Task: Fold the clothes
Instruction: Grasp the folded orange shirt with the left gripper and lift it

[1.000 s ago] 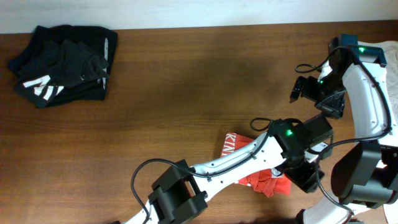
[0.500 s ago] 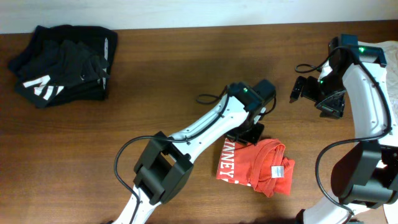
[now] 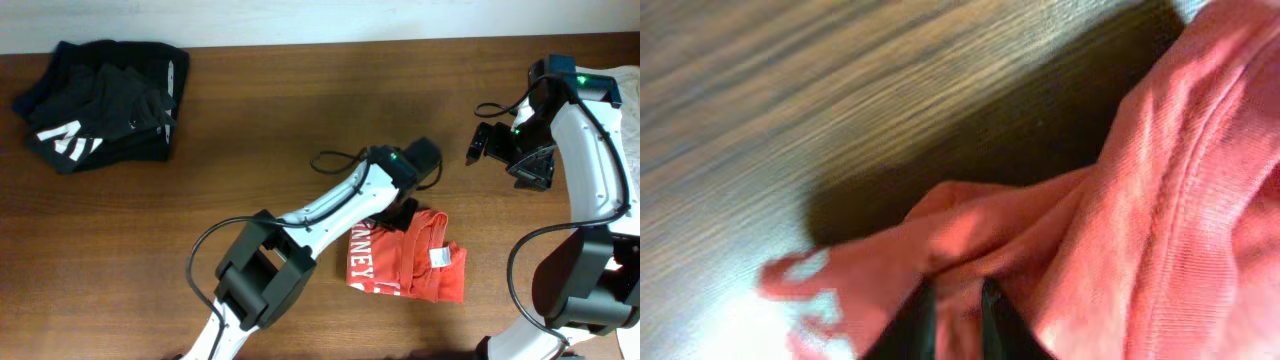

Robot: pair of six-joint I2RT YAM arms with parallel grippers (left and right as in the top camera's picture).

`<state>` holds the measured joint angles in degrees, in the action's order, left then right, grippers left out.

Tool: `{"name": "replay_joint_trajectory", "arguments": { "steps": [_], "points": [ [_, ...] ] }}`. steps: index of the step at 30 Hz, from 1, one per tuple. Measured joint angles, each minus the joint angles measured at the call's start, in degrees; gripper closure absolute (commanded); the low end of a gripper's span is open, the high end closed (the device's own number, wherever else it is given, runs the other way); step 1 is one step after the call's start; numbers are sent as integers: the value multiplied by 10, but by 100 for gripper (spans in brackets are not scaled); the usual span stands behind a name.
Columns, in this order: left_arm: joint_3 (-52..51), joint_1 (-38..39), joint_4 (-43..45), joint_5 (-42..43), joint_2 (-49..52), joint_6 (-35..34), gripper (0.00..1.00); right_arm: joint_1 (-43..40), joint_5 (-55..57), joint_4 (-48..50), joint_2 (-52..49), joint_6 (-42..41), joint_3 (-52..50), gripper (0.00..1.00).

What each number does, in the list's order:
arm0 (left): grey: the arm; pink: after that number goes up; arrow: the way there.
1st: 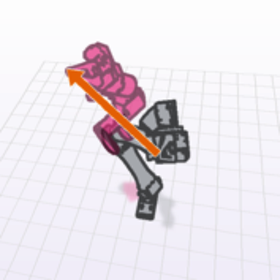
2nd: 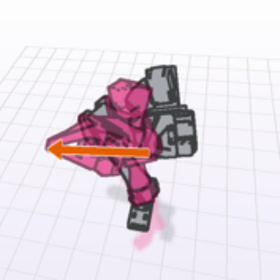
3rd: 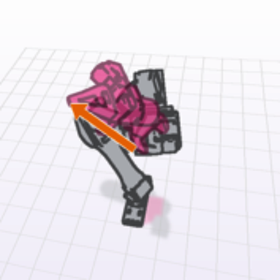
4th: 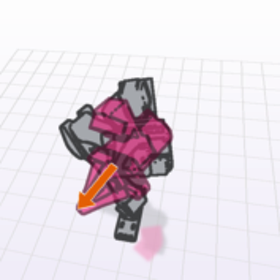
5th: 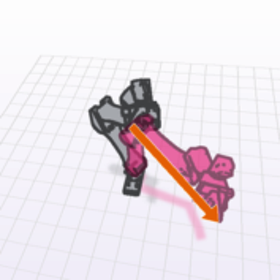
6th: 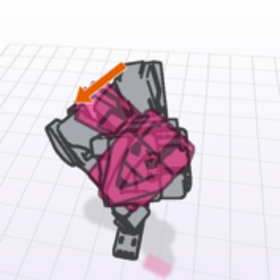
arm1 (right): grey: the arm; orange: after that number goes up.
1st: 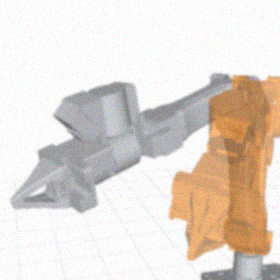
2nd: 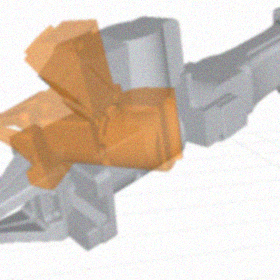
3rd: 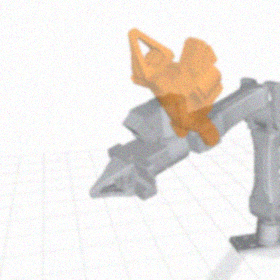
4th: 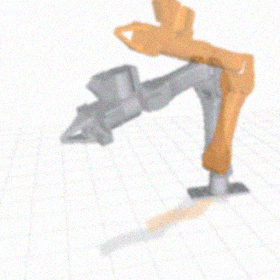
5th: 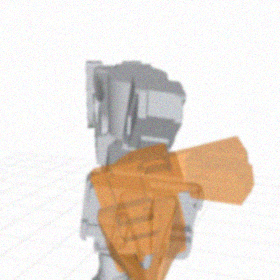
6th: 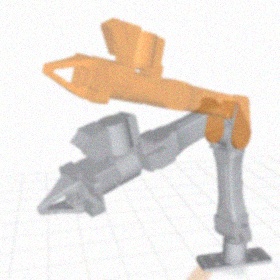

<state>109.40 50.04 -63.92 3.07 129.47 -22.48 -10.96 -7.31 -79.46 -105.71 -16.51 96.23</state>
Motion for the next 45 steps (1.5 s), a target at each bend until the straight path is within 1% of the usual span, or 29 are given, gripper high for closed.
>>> {"name": "replay_joint_trajectory", "arguments": {
  "steps": [2, 4, 6, 8, 11, 12, 15, 20, 23, 24, 25, 26, 28, 29, 30, 32, 34, 36, 37, 38, 40, 41, 42, 43, 45],
  "points": [
    [24, -2, -29, 0, -31, -5, 67, 0, 0, 0, 0, 0, 0, 1],
    [36, 3, -33, 12, -63, -5, 68, 0, 0, 0, 0, 0, 0, 1],
    [38, 15, -33, 19, -73, -5, 77, 0, 0, 0, 0, 0, 0, 1],
    [20, 35, -5, 25, -73, -7, 81, 0, 0, 0, 0, 0, 0, 1],
    [-31, 70, 55, 37, -72, -18, 83, 0, 0, 0, 0, 0, 0, 1],
    [-49, 79, 87, 40, -72, -22, 84, 0, 0, 0, 0, 0, 0, 1],
    [-112, 105, 158, 50, -71, -42, 84, 0, 0, 0, 0, 0, 0, 1],
    [-202, 130, 341, 53, -71, -58, 83, 0, 0, 0, 0, 0, 0, 1],
    [-222, 140, 368, 53, -71, -59, 83, 0, 0, 0, 0, 0, 0, 1],
    [-222, 142, 369, 56, -71, -59, 79, 0, 0, 0, 0, 0, 0, 1],
    [-221, 144, 369, 61, -71, -59, 71, 0, 0, 0, 0, 0, 0, 1],
    [-215, 147, 362, 73, -71, -60, 56, 0, 0, 0, 0, 0, 0, 1],
    [-190, 149, 327, 88, -72, -57, 1, 0, 0, 0, 0, 0, 0, 1],
    [-173, 150, 313, 90, -80, -49, 1, 0, 0, 0, 0, 0, 0, 1],
    [-158, 148, 282, 92, -92, -40, 1, 0, 0, 0, 0, 0, 0, 1],
    [-132, 134, 231, 91, -152, -24, 1, 0, 0, 0, 0, 0, 0, 1],
    [-109, 108, 198, 85, -214, -15, 1, 0, 0, 0, 0, 0, 0, 1],
    [-96, 55, 118, 70, -270, -9, 1, 0, 0, 0, 0, 0, 0, 2],
    [-92, 7, 62, 59, -286, -5, 1, 0, 0, 0, 0, 0, 0, 1],
    [-93, -27, 28, 55, -288, 3, 1, 0, 0, 0, 0, 0, 0, 2],
    [-103, -85, -13, 55, -284, 30, 1, 0, 0, 0, 0, 0, 0, 1],
    [-118, -113, -23, 62, -282, 47, 1, 0, 0, 0, 0, 0, 0, 1],
    [-142, -138, -14, 82, -281, 69, 1, 0, 0, 0, 0, 0, 0, 1],
    [-172, -155, 7, 116, -277, 98, 1, 0, 0, 0, 0, 0, 0, 1],
    [-225, -167, 57, 193, -267, 146, 1, 0, 0, 0, 0, 0, 0, 1]
  ]
}}
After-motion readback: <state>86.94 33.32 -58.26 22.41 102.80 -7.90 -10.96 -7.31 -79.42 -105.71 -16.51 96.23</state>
